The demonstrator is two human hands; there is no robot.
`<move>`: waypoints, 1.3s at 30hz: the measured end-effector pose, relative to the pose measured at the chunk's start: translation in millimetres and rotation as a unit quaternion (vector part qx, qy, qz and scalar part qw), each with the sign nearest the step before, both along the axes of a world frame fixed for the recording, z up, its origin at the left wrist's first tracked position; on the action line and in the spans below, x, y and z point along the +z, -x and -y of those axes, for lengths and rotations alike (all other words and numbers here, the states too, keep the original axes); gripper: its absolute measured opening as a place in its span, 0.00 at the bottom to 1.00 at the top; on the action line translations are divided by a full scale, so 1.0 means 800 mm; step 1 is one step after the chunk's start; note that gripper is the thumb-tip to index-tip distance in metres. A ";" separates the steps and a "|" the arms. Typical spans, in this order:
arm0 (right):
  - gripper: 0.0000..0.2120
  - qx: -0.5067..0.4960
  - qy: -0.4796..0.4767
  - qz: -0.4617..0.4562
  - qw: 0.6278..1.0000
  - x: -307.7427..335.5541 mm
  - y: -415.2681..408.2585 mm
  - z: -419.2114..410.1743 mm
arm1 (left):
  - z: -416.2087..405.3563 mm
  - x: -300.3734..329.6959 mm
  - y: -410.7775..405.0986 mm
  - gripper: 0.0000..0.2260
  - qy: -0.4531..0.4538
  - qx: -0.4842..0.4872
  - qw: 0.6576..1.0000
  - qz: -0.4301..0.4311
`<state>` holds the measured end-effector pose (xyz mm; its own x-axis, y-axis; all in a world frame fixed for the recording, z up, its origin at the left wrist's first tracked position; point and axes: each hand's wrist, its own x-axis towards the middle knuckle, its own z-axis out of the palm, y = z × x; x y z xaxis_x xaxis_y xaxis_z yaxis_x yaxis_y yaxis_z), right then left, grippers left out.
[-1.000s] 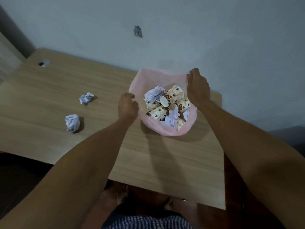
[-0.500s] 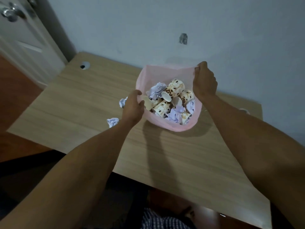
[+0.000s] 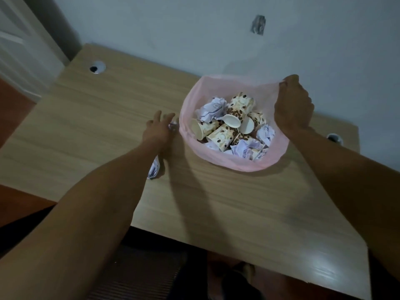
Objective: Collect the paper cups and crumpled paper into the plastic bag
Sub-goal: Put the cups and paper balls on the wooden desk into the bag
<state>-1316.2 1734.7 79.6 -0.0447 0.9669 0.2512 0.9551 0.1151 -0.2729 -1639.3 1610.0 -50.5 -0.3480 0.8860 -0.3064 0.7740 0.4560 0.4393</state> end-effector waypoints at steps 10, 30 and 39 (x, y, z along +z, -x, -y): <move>0.13 0.040 -0.001 0.013 0.999 -0.002 0.008 0.003 | 0.007 0.048 -0.041 0.15 -0.310 0.192 0.925 0.108; 0.14 0.076 0.002 0.046 0.996 0.032 0.011 0.018 | 0.007 0.071 -0.189 0.24 -0.297 -0.227 0.927 0.031; 0.14 0.077 0.017 0.028 0.996 0.015 0.027 0.036 | 0.100 0.061 -0.066 0.17 -0.291 -0.048 0.947 -0.128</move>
